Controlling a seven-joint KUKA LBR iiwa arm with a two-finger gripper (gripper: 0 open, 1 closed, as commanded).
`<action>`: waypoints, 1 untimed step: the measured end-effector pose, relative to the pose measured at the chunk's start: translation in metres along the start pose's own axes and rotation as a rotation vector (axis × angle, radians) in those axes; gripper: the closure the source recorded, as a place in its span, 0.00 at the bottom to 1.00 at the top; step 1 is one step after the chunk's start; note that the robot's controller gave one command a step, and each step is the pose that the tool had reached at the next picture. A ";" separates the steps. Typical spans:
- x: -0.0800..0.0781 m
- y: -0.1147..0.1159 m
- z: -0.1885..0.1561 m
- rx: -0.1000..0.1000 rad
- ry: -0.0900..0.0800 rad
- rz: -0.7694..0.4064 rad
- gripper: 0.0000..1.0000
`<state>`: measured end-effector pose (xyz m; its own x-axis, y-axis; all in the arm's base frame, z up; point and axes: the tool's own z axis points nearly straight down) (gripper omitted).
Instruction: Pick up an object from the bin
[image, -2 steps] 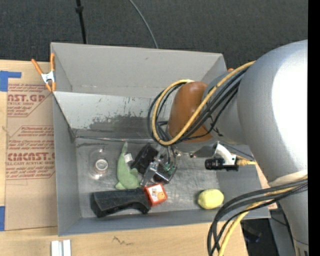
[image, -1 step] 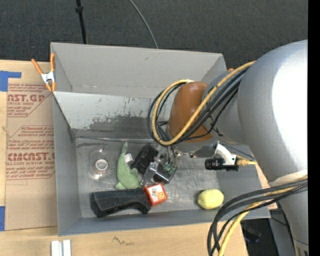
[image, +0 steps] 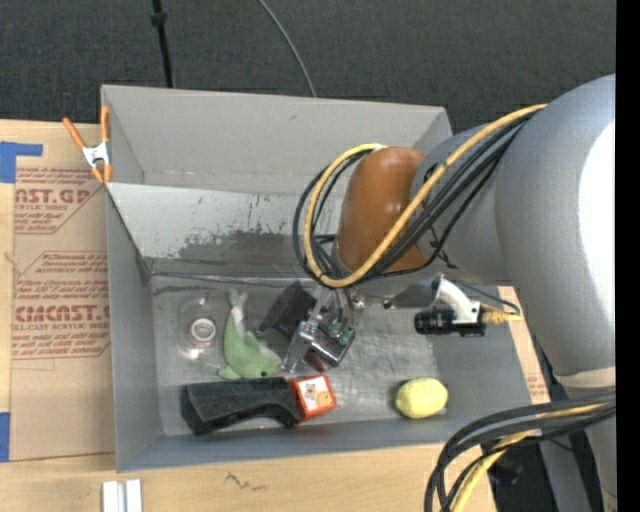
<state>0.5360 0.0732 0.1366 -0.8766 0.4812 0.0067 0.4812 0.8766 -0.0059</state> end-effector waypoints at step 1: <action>-0.011 -0.008 -0.060 -0.004 -0.003 -0.028 1.00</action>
Offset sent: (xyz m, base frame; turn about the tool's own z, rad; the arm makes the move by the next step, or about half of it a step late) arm -0.0195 -0.0028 -0.0270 -0.0507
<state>0.5421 0.0608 0.1967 -0.8900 0.4560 0.0039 0.4560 0.8900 -0.0017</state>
